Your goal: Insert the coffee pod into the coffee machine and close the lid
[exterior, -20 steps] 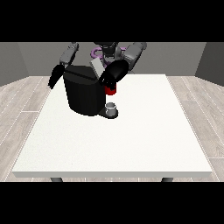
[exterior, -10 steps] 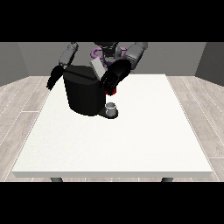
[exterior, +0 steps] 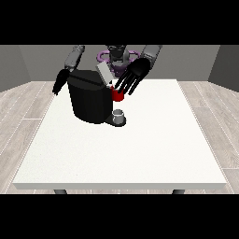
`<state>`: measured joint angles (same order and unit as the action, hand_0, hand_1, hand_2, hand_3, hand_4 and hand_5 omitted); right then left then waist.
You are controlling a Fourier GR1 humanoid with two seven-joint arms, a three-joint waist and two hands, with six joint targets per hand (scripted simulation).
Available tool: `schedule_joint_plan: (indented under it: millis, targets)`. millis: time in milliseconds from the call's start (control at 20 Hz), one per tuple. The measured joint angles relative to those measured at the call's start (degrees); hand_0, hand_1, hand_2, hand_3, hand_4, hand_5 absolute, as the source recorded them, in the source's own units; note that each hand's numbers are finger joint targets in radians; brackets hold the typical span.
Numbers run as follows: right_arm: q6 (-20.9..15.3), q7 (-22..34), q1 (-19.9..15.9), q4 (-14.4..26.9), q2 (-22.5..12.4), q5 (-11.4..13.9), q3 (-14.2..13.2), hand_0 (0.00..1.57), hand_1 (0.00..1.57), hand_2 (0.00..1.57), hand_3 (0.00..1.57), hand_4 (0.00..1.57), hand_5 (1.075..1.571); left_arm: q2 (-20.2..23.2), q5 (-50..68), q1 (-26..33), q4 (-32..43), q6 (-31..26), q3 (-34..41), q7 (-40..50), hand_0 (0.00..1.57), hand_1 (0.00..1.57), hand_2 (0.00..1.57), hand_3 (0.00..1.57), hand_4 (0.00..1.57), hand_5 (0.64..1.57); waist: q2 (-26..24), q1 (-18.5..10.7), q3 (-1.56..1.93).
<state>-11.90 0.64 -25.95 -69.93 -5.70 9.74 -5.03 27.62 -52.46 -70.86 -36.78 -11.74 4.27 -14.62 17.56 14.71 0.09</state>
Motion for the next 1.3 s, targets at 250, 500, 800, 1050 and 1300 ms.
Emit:
schedule_joint_plan:
  millis: [250, 500, 800, 1050, 1300]
  targets:
    - [0.4, -2.9, 3.8, 5.3, -1.2, -2.1, -3.5, 0.0, 0.0, 0.0, 0.0, 0.0, 1.571, -5.1, 1.3, 4.9, -2.1, -2.2, -1.1, 0.8, 0.0, 0.0, 0.28, 0.0, 0.0, 1.571, -6.3, -5.6, -0.04]
    - [0.7, -3.7, 8.7, 7.3, -1.2, -2.6, -4.3, 0.0, 0.0, 0.0, 0.0, 0.0, 1.571, -12.0, 10.6, 10.8, -2.7, -2.9, 5.4, -0.7, 0.0, 0.0, 0.0, 0.0, 0.42, 1.571, -13.2, -10.0, -0.14]
    - [0.0, -5.4, 15.2, 8.8, -1.1, -2.9, -5.5, 0.0, 0.0, 0.0, 0.0, 0.0, 1.571, -21.6, 23.6, 21.4, -2.1, -3.3, 14.9, -2.9, 0.0, 0.0, 0.0, 0.0, 0.39, 1.571, -21.4, -15.8, -0.18]
    - [0.5, -4.4, 19.1, 7.2, -0.2, -2.8, -4.5, 0.0, 0.0, 0.0, 0.0, 0.0, 1.571, -25.3, 27.4, 31.9, -2.2, -4.4, 16.6, -4.0, 0.0, 0.0, 0.0, 0.0, 0.32, 1.571, -29.1, -18.5, -0.12]
    - [4.0, -3.6, 17.9, 2.4, 0.8, -4.4, -2.1, 0.0, 0.0, 0.0, 0.0, 0.0, 1.571, -25.8, 28.9, 39.0, -2.3, -5.2, 16.9, -4.3, 0.0, 0.0, 0.0, 0.0, 0.41, 1.571, -33.5, -19.4, -0.12]
